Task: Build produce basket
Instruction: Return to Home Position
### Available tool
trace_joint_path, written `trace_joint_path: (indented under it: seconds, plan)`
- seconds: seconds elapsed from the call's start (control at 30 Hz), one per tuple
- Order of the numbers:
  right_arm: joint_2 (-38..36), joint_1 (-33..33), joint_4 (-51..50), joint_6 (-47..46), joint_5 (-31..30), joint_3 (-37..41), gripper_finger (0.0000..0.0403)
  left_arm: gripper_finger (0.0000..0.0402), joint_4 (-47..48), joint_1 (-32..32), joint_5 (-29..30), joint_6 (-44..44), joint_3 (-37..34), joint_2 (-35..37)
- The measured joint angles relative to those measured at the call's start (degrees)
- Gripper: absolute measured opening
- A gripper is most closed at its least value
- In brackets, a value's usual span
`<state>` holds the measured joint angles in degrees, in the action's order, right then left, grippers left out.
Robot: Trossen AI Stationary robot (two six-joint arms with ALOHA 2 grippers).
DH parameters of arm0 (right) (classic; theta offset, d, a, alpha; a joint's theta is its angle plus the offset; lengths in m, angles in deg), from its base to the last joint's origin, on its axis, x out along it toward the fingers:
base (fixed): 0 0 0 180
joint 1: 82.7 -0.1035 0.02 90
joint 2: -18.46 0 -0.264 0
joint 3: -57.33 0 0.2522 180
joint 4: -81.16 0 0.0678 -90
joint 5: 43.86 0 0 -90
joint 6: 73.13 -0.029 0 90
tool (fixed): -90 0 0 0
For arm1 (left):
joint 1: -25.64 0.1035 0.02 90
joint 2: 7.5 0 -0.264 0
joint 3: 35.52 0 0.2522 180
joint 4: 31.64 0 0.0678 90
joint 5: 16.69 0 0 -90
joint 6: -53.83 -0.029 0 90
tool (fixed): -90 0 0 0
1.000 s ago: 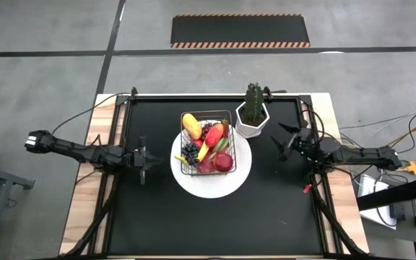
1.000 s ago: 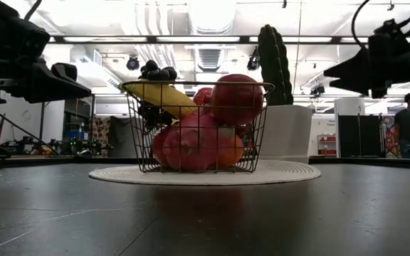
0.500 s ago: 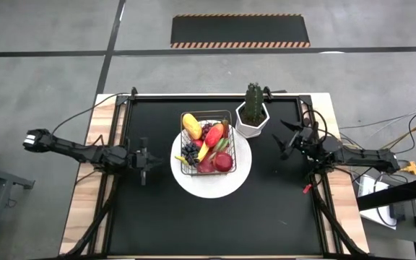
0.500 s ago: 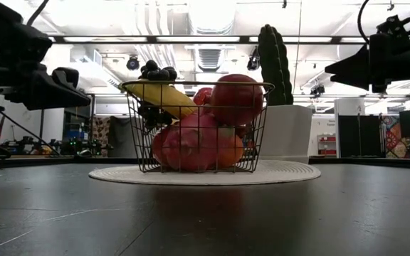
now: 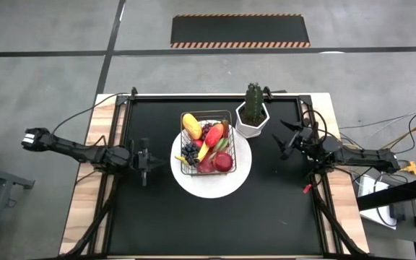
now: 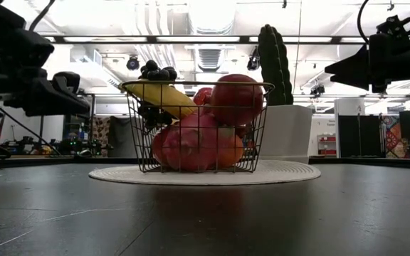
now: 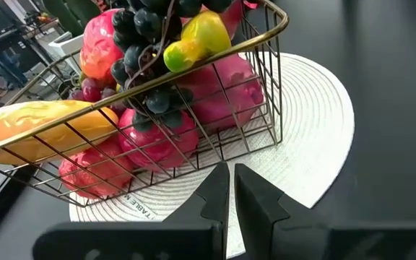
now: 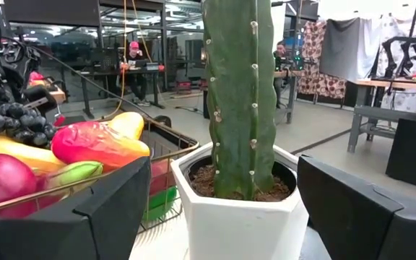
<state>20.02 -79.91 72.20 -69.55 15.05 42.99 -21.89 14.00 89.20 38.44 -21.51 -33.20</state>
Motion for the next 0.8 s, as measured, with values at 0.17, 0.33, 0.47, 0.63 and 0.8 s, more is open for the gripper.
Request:
trace_joint_path:
  seconds: [0.17, 0.33, 0.47, 0.63, 0.8]
  plan:
    - [0.00, 0.00, 0.04, -0.04, 0.00, 0.00, 0.0329, 0.0006, -0.02, 0.02, 0.01, 0.00, 0.00, -0.86]
    - [0.00, 0.00, 0.11, -0.06, -0.01, 0.00, 0.0329, 0.0006, -0.01, 0.02, 0.00, 0.00, 0.00, -1.70]
    - [0.00, 0.00, 0.11, -0.03, -0.02, 0.00, 0.0329, 0.0006, -0.02, 0.00, 0.00, 0.00, 0.00, -2.43]
    - [0.00, 0.00, 0.11, -0.03, -0.02, 0.00, 0.0329, 0.0006, -0.02, 0.00, 0.00, 0.00, 0.00, -3.28]
    - [0.00, 0.00, 0.11, -0.07, -0.02, 0.00, 0.0329, 0.0006, -0.02, 0.00, 0.00, 0.00, 0.00, -4.18]
